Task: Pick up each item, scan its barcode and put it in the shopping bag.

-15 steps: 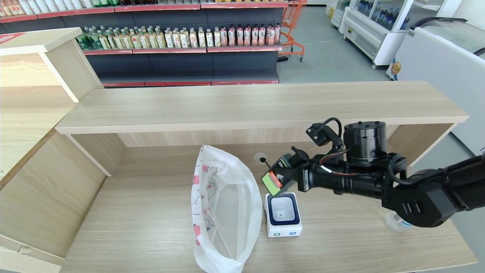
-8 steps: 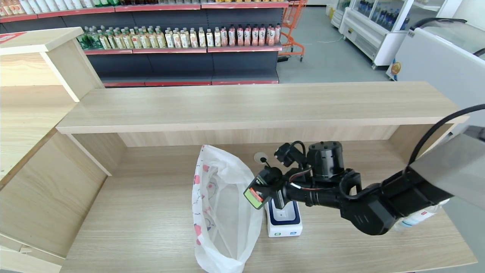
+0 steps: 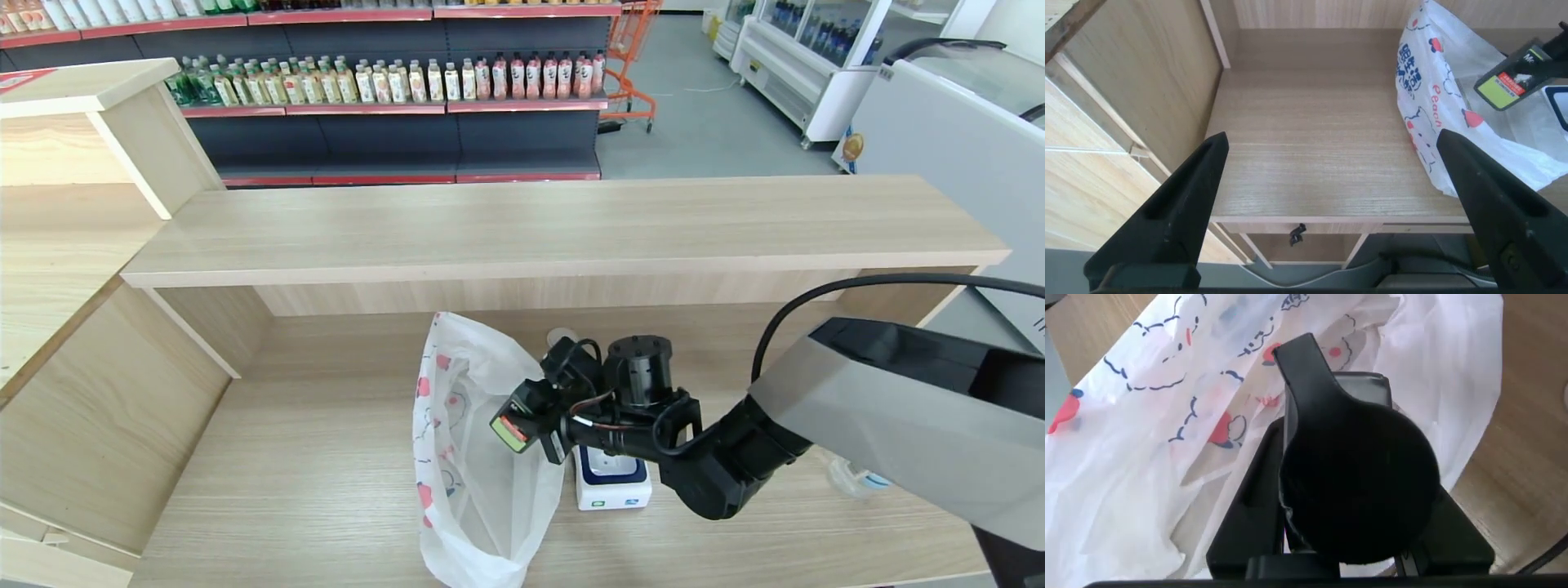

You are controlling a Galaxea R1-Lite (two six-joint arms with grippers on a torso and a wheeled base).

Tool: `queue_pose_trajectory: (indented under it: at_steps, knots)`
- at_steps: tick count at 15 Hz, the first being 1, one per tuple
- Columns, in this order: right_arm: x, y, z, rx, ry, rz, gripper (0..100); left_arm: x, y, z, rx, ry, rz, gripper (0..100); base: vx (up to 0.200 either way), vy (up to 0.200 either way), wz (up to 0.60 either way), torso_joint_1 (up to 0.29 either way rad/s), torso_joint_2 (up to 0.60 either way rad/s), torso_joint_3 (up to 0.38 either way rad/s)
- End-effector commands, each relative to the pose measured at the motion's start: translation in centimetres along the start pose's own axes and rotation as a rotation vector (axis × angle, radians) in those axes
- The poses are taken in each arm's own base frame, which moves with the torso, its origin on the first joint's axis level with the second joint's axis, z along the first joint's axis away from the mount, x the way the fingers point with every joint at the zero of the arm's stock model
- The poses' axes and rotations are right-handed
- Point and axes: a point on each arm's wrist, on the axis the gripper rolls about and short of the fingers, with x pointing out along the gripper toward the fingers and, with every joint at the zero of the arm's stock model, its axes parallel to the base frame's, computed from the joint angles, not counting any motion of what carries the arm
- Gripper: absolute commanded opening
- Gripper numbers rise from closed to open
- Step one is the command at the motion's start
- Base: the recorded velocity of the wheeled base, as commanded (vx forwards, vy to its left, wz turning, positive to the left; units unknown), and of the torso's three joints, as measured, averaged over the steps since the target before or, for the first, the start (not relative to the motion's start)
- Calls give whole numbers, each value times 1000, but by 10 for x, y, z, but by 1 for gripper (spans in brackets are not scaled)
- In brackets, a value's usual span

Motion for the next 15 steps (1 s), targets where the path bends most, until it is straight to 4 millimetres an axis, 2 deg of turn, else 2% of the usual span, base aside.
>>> queue_pose_trajectory:
  at_steps: [1,5,9,10,11,15]
  knots:
    - [13,0,-10,-20,4,6,0,0,0,0,0,0,1,100,0,0,0,0,0,0]
    - [27,-5,-22,-125,7,-1,0,0,0,0,0,0,1,100,0,0,0,0,0,0]
    - [33,-5,-28,-144,-34,-16,0,0,0,0,0,1,1,100,0,0,0,0,0,0]
    - [32,-5,-27,-139,-38,-15,100,0,0,0,0,0,1,100,0,0,0,0,0,0]
    - [32,-5,-26,-133,-39,-15,100,0,0,0,0,0,1,100,0,0,0,0,0,0]
    - [-1,-11,38,72,-156,-77,100,0,0,0,0,0,1,100,0,0,0,0,0,0]
